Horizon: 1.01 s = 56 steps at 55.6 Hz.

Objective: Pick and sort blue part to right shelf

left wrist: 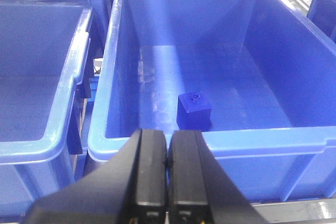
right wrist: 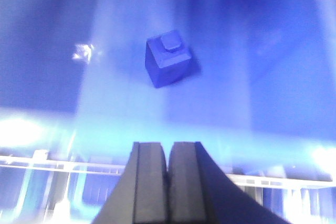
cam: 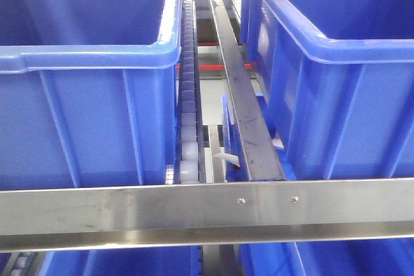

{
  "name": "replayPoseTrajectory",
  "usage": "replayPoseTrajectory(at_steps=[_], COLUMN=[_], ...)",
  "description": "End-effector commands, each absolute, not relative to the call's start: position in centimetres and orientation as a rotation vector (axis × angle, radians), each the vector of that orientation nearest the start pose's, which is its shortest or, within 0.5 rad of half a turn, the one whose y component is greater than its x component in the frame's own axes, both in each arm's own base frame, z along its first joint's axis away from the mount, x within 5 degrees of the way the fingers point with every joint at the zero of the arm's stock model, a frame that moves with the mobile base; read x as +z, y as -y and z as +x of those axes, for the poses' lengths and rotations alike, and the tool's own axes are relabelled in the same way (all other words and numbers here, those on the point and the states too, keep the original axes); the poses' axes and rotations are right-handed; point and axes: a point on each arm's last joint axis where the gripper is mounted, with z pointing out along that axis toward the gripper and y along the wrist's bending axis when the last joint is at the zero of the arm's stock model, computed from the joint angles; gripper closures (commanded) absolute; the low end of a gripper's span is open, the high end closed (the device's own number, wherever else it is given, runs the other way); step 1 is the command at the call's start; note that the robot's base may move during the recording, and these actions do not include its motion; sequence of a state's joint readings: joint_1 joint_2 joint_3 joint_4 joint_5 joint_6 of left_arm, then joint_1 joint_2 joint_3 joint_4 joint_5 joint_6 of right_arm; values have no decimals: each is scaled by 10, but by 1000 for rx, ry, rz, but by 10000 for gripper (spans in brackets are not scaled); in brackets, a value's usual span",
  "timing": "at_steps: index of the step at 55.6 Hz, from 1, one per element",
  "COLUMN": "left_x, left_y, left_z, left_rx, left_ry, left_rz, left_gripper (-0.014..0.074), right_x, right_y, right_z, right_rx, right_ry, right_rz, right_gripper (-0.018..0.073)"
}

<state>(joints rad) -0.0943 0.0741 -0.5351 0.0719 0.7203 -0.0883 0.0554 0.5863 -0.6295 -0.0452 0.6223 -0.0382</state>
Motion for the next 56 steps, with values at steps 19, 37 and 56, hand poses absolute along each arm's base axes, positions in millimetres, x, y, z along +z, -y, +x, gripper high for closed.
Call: replayPoseTrajectory(at_steps=[19,37,56], left_x=[331,331,331], left_y=[-3,-3,-3], left_z=[13,13,13], left_rx=[-66,-66,-66], left_ry=[-1652,-1652,-1652], left_rz=[14,14,14], left_gripper=[471,471,471], right_x=[306,307,307], right_y=[2,2,2], right_z=[10,11,11], right_rx=[-42,-43,-43], right_ry=[-1540,-1546,-1546], right_rz=[-87,-88,-88], right_gripper=[505,505,505])
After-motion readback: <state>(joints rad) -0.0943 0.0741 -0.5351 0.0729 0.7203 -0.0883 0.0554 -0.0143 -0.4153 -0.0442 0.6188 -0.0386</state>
